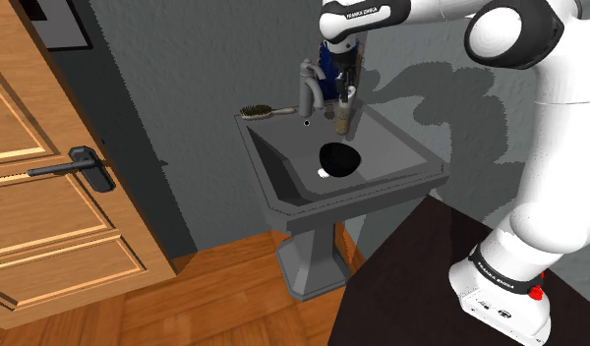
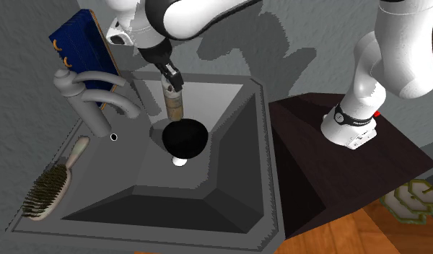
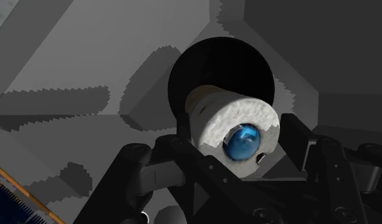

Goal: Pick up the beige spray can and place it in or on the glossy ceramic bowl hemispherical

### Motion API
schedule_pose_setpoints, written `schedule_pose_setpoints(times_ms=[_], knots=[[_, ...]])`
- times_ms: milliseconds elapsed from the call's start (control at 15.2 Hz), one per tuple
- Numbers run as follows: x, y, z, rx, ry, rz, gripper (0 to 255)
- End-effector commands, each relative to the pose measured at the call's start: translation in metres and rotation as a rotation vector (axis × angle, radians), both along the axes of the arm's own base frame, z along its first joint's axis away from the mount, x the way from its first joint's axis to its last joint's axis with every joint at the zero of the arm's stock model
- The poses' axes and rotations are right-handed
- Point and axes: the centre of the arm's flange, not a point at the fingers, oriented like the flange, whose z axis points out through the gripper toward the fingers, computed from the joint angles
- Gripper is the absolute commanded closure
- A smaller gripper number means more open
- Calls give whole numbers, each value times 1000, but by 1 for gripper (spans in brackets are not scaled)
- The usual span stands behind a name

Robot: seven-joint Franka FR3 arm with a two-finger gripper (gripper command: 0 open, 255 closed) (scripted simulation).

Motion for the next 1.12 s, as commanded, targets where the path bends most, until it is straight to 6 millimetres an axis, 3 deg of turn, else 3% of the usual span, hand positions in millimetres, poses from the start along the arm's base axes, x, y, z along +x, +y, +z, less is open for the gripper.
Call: schedule_pose_setpoints(times_ms=[0, 1056], knots=[[0, 0, -11, 0, -1, 0, 255], [0, 0, -95, 0, -1, 0, 255]])
